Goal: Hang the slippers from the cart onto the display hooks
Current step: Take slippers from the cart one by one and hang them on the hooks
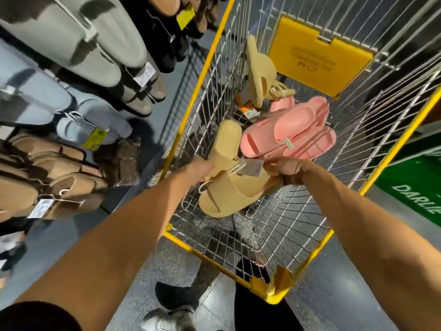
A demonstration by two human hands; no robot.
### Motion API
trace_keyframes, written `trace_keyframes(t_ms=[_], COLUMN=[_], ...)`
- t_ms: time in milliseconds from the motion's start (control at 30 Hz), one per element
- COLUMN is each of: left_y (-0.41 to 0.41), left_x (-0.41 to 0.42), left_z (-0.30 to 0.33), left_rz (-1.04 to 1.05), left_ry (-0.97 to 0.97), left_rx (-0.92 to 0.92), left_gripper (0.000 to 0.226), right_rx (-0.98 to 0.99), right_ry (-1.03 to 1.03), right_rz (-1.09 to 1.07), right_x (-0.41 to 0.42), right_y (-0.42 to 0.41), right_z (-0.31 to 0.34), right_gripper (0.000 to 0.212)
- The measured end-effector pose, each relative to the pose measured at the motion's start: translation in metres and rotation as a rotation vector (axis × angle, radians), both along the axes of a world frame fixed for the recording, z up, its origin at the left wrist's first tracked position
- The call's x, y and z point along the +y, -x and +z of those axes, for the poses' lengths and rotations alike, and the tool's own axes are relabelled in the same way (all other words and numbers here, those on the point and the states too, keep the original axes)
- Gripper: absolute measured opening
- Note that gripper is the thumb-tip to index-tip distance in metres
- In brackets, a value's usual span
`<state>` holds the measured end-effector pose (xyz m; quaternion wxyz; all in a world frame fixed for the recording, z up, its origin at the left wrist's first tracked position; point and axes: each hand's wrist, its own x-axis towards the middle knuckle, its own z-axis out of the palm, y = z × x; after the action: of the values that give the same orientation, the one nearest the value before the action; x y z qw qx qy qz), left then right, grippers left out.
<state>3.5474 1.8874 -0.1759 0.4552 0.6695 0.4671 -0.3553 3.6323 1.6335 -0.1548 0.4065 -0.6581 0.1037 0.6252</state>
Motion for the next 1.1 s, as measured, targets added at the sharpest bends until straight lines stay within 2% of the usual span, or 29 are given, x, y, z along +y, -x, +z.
trace_keyframes(t_ms=[100,167,267,367,433,600,700,800,900,967,1000,1100], left_y=[0.008,0.012,0.014,0.006,-0.003,-0.016,-0.019,-0.018,-0.015,-0.011,-0.008,0.005], left_x=[-0.002,-0.003,-0.007,-0.014,-0.016,-0.015,-0.016,-0.019,-0.023,-0.026,-0.028,-0.026], left_z=[0.022,0.029,0.043,0.064,0.080,0.112,0.141,0.178,0.213,0.233,0.242,0.270], left_rz=[0.030,0.075,-0.034,-0.193,-0.222,-0.032,0.083,0.086,0.016,-0.076,-0.137,-0.340], left_ry=[0.019,0.092,0.069,-0.049,-0.105,-0.115,-0.017,0.153,0.252,0.241,0.218,0.153], left_rx=[-0.094,-0.101,-0.098,-0.133,-0.200,-0.415,-0.584,-0.644,-0.696,-0.739,-0.757,-0.815], left_gripper=[0.031,0.029,0.024,0.031,0.031,0.037,0.038,0.035,0.034,0.031,0.030,0.024], right_rx=[-0.086,-0.156,-0.052,0.003,0.024,0.036,0.018,-0.063,-0.243,-0.468,-0.568,-0.709], right_ry=[-0.050,-0.044,0.009,-0.049,-0.111,-0.085,-0.126,-0.070,0.184,0.305,0.272,-0.024], right_rz=[0.045,0.117,-0.049,-0.168,-0.191,-0.317,-0.340,-0.208,-0.114,-0.057,-0.036,0.095], right_x=[-0.005,-0.008,-0.021,-0.030,-0.031,-0.034,-0.025,-0.019,-0.015,-0.011,-0.005,0.020], right_y=[0.004,0.005,0.012,0.021,0.026,0.045,0.060,0.065,0.056,0.049,0.047,0.048], right_z=[0.014,0.014,0.005,0.002,0.013,0.039,0.059,0.071,0.084,0.099,0.110,0.143], right_gripper=[0.033,0.035,0.037,0.036,0.036,0.029,0.029,0.033,0.027,0.047,0.065,0.112])
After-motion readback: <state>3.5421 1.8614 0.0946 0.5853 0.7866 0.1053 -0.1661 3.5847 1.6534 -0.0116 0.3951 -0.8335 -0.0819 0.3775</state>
